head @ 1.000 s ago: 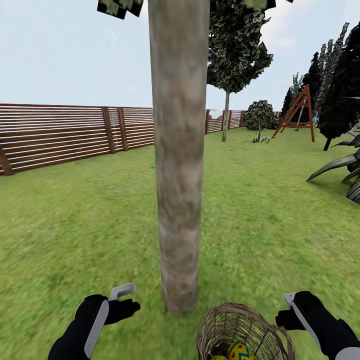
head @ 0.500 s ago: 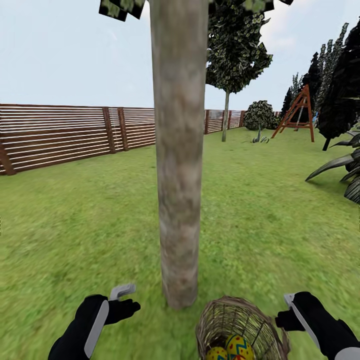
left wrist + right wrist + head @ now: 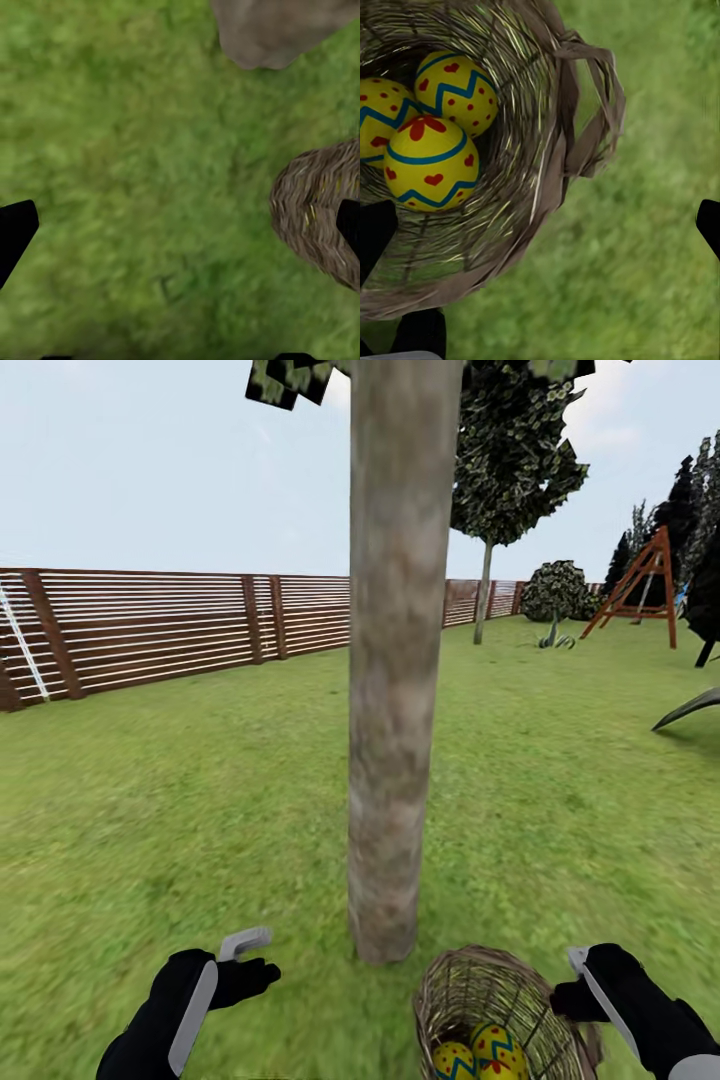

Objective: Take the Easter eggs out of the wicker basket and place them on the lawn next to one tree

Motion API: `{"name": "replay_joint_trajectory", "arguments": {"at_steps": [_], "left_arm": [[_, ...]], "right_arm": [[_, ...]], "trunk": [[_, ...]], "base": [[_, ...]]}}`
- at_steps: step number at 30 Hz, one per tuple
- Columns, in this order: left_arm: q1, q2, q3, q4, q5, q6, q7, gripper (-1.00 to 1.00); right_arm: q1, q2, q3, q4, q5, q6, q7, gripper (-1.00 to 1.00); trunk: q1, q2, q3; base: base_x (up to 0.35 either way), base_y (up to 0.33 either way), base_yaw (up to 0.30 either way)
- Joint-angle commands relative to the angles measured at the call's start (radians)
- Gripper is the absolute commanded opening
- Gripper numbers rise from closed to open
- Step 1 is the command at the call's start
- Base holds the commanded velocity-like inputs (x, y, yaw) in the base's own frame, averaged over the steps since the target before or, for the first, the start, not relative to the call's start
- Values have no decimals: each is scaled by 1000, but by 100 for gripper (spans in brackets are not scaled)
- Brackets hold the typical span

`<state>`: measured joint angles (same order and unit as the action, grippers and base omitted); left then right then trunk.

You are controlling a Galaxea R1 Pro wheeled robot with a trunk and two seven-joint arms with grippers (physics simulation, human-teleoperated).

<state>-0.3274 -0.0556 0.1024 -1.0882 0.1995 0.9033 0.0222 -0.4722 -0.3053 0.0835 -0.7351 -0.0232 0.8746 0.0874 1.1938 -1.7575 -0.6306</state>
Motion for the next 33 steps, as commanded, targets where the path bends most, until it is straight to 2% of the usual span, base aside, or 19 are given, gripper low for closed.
{"name": "replay_joint_trajectory", "arguments": {"at_steps": [1,19,33], "left_arm": [[-1,-1,3,-1,6,5,2,100],[-1,0,4,1,6,6,2,100],[-1,-1,2,4,5,5,3,100]], "right_arm": [[0,-2,4,-1,-2,4,1,100],[0,-2,4,-1,-3,4,1,100],[0,-5,2,-1,-5,4,2,100]], "trunk": [[0,-1,-1],[0,-1,-1],[0,-1,-1]], "base": [[-1,0,294],[0,0,285],[0,0,21]]}}
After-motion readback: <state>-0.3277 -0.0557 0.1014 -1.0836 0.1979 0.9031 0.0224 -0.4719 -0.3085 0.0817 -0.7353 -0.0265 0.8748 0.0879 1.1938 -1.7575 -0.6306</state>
